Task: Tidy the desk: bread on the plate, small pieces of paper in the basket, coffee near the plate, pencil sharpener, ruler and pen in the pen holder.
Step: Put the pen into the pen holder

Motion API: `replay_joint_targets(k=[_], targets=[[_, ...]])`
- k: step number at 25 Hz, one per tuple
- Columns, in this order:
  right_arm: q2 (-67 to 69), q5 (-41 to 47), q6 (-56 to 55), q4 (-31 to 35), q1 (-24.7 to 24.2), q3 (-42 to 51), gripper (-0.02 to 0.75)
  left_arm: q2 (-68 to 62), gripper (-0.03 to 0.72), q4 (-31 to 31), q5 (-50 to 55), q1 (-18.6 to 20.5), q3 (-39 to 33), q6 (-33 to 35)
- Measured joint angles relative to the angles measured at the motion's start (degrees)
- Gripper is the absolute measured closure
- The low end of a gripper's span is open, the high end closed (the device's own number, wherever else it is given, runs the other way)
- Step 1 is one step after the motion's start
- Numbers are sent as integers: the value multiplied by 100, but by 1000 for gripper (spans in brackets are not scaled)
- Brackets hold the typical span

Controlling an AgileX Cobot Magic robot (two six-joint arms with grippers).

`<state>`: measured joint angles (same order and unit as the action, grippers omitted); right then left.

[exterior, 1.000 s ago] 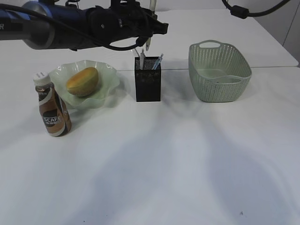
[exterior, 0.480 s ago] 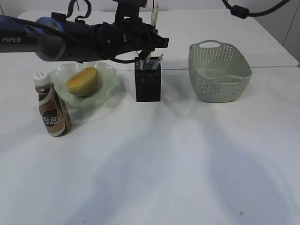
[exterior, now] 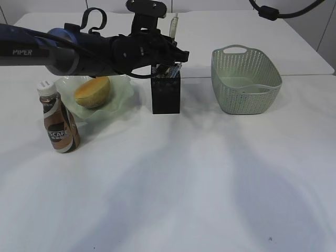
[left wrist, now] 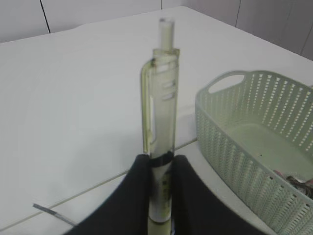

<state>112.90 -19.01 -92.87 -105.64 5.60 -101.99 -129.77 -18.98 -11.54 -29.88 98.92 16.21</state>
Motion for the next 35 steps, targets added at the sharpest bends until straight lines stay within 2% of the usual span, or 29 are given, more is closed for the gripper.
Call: replay_joint_targets(k=[27,32,35], targets=[[0,9,0,0,0,0,461,-128,621,-47,-41,0,0,-10],[0,13,0,0,0,0,461,-128,591,-47,-41,0,0,-10],[0,13,0,0,0,0,461,-128,546,-47,-41,0,0,-10]])
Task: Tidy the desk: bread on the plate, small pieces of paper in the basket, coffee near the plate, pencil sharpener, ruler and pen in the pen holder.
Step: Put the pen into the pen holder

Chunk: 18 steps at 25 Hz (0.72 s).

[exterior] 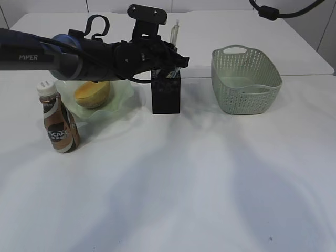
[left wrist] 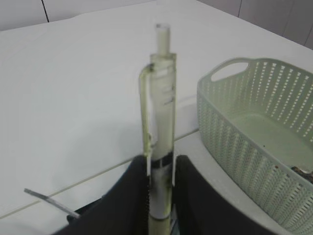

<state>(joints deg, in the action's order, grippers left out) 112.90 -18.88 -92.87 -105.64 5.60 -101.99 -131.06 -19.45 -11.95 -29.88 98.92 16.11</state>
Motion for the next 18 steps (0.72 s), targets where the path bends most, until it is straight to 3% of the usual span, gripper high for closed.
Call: replay_joint_targets(k=[10,18], targets=[[0,0,0,0,0,0,461,0,456,0,11,0,0,0],[0,0,0,0,0,0,461,0,450,0,129,0,0,0]])
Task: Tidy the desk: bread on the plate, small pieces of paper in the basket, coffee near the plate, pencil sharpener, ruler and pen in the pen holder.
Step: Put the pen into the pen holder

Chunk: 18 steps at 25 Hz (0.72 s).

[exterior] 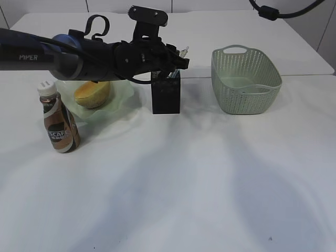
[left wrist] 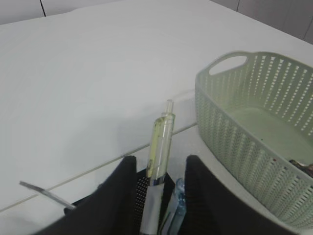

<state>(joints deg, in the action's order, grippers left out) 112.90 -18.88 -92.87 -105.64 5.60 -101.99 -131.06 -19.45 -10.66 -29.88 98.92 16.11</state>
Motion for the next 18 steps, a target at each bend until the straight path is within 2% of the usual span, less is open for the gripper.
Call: replay_joint_targets(k=[9,18], targets=[[0,9,0,0,0,0,461,0,446,71,83,0,0,12],[0,22,0,0,0,0,461,495,446,531,604,0,0,32]])
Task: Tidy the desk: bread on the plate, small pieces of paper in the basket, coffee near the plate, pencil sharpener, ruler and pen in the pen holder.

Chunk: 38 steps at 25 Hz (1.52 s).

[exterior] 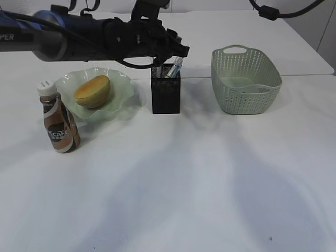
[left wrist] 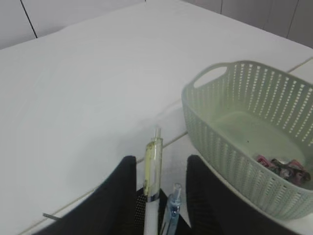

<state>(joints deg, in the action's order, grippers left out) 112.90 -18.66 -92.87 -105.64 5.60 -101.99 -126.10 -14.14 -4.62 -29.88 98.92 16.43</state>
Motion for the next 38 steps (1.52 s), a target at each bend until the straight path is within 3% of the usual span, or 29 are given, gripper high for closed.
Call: replay_joint_targets(k=[15,27,32,38], targets=[[0,33,0,0,0,0,461,984,445,819,1178,27,0,3],[0,36,0,0,0,0,461,1664,445,868,2676,758,0,-80],[0,36,0,0,0,0,461,1919,445,1269,2850,1074,0,-702],[0,36,0,0,0,0,461,2094,445,2720,3797,1388,0,-2117]])
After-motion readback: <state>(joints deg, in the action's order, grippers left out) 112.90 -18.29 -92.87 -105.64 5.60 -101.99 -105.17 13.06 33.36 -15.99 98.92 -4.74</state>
